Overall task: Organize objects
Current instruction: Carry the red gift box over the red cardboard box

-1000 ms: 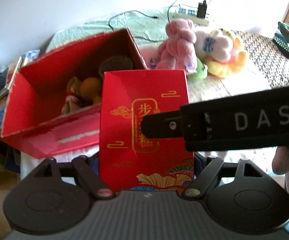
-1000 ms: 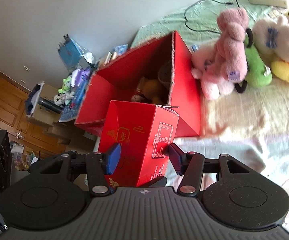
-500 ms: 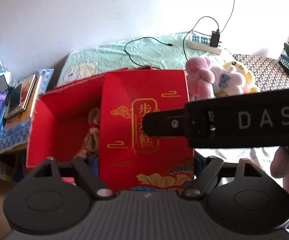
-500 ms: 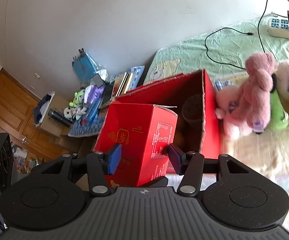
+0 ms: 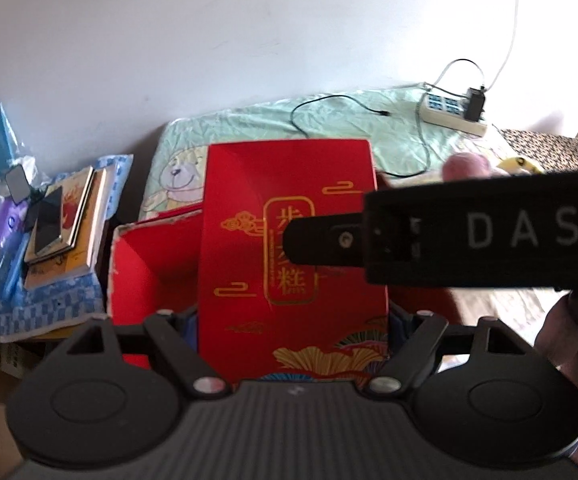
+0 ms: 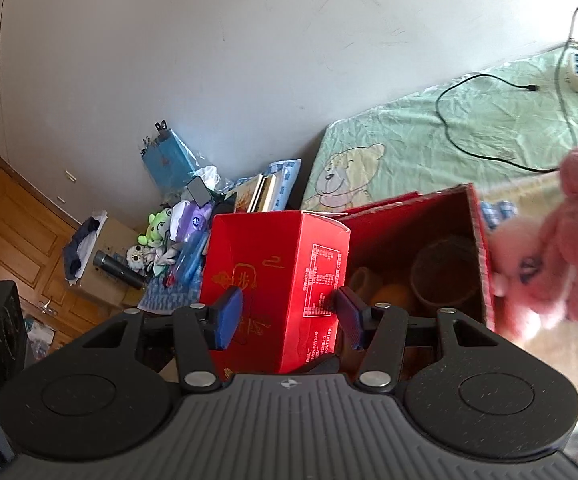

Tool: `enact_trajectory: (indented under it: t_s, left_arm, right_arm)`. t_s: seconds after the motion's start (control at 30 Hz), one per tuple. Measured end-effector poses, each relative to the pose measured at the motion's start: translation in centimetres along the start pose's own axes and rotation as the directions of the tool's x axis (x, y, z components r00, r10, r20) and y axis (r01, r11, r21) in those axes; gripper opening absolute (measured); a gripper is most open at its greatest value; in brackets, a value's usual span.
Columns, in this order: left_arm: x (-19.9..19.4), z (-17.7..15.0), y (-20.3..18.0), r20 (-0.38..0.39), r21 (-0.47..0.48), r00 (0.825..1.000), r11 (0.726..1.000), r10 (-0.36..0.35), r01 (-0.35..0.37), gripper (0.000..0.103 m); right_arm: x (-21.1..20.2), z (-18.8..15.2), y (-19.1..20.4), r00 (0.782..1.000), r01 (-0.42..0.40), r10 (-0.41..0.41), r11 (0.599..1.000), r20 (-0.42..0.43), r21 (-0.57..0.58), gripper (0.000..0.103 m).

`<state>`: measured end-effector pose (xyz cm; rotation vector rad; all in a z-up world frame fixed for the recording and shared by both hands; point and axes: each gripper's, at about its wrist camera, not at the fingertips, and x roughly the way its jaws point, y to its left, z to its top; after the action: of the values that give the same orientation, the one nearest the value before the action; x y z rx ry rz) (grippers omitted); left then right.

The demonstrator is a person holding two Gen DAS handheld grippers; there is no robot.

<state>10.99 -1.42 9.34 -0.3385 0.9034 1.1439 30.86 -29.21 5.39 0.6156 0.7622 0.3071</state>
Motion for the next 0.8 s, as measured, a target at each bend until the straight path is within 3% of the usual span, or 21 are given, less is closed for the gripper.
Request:
enact_trajectory:
  t_s: [0.3,0.5,0.8]
  left_arm:
    - [4.9,0.6,5.7,-0.065,-0.028,0.998,1.0,0.011,-0.013,0.081]
    - [8.1,0.4,7.7,-0.108,-0.027,0.993,0.999,0.04,-0.043,0.082]
    - [12.7,-0.2,8.6,-0.225,0.013,0.971,0.997,0.078,-0.077,0.082]
  right_arm:
    - [6.7,0.5,0.6,0.999,-0.036,0.036,0.999,-0.036,0.001,0.054]
    - [10.7,1.2,0.3,0.992,-0.054,0.055,0.998,-0.112,0.012,0.054]
    - [15.7,1.7,-2.0,0.947,-0.075,0.094,0.994,-0.307,0.074,0.054]
